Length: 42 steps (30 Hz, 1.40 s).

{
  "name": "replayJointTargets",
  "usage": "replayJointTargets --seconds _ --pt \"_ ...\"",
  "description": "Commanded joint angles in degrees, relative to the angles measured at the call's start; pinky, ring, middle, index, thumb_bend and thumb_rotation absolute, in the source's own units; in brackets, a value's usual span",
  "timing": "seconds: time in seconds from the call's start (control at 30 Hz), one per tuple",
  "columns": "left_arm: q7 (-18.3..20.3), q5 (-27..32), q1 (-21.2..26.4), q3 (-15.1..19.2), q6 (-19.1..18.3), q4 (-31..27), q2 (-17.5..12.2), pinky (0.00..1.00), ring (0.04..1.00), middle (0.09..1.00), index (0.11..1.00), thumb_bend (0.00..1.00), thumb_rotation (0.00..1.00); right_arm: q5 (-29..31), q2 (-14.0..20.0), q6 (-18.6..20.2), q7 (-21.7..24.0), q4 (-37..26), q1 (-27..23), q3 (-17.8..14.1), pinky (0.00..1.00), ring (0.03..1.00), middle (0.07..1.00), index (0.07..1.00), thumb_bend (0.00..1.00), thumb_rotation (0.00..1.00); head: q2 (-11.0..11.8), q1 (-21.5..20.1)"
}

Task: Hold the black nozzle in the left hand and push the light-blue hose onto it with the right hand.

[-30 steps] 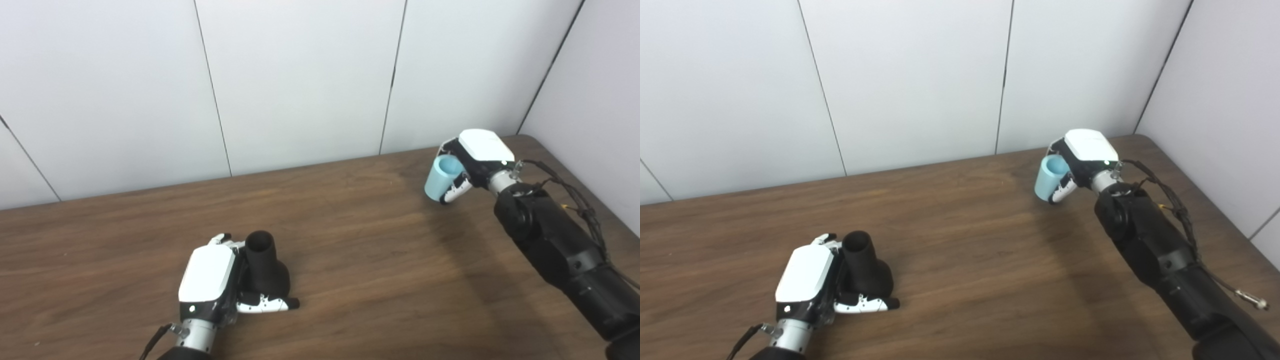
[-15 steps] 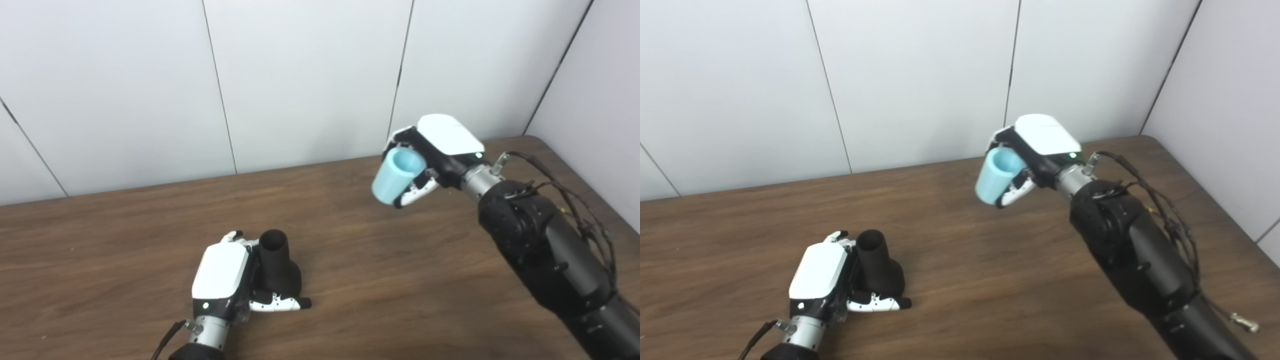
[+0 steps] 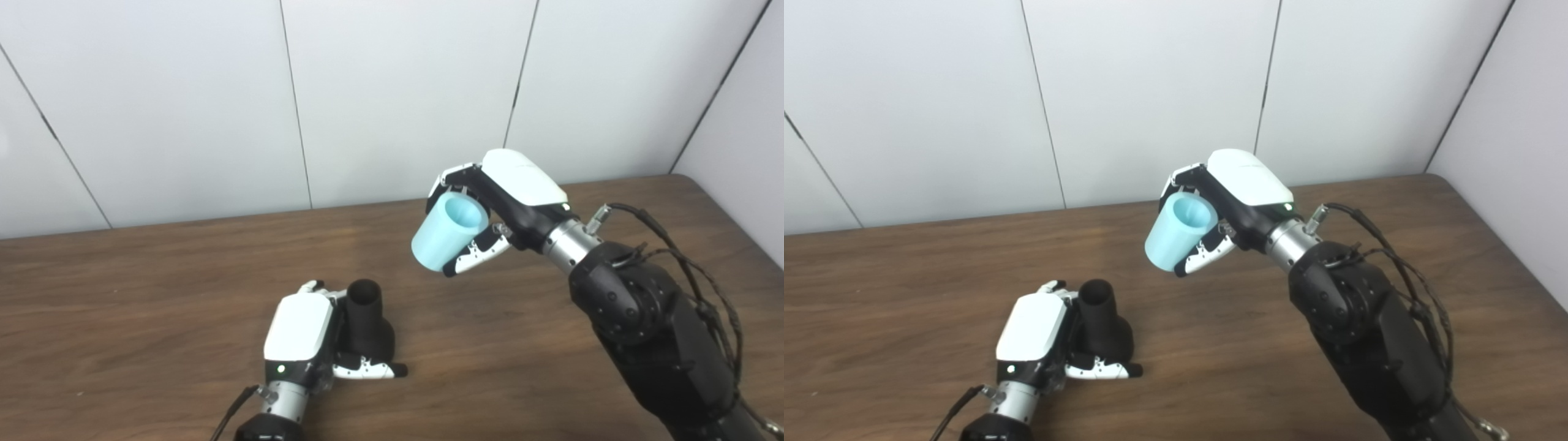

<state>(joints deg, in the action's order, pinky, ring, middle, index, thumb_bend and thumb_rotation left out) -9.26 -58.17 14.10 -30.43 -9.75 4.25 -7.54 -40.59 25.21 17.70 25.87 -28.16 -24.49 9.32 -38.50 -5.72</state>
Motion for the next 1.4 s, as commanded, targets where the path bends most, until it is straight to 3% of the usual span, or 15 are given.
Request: replayJointTargets --seconds 0.0,0.27,0.57,0.93,1.37 --pt "2.3 -1.5 -1.7 -1.4 -0.9 1.2 0.2 0.84 0.618 0.495 0.483 0.53 0.00 0.8 -0.1 -2.3 -2.5 -1.9 -1.5 -1.4 0.27 0.317 0.442 0.523 0.53 0.00 -0.1 0.3" --pt "1.8 -1.1 -1.5 -1.8 -1.0 2.3 1.2 0.84 0.621 0.497 0.481 0.53 0.00 1.5 -2.8 -4.0 -3.9 -3.3 0.3 -1.4 0.22 0.289 0.443 0.530 0.52 0.00 -0.6 1.9" --pt "2.2 -1.3 -1.2 -2.2 -1.5 2.7 1.6 0.83 0.621 0.508 0.475 0.52 0.00 2.2 -4.5 -7.1 -4.0 -2.2 1.6 -0.4 0.22 0.289 0.442 0.533 0.52 0.00 -0.8 3.1" --pt "2.5 -1.2 -1.1 -2.4 -1.4 2.5 1.9 0.83 0.614 0.495 0.482 0.53 0.00 2.3 -7.2 -8.5 -4.8 -1.3 2.8 0.7 0.24 0.310 0.442 0.531 0.52 0.00 -0.8 5.6" --pt "2.7 -1.4 -1.3 -2.7 -1.8 2.9 2.2 0.85 0.633 0.517 0.469 0.52 0.00 2.1 -9.5 -9.6 -6.9 1.0 4.1 1.4 0.25 0.321 0.443 0.533 0.52 0.00 -0.9 5.2"
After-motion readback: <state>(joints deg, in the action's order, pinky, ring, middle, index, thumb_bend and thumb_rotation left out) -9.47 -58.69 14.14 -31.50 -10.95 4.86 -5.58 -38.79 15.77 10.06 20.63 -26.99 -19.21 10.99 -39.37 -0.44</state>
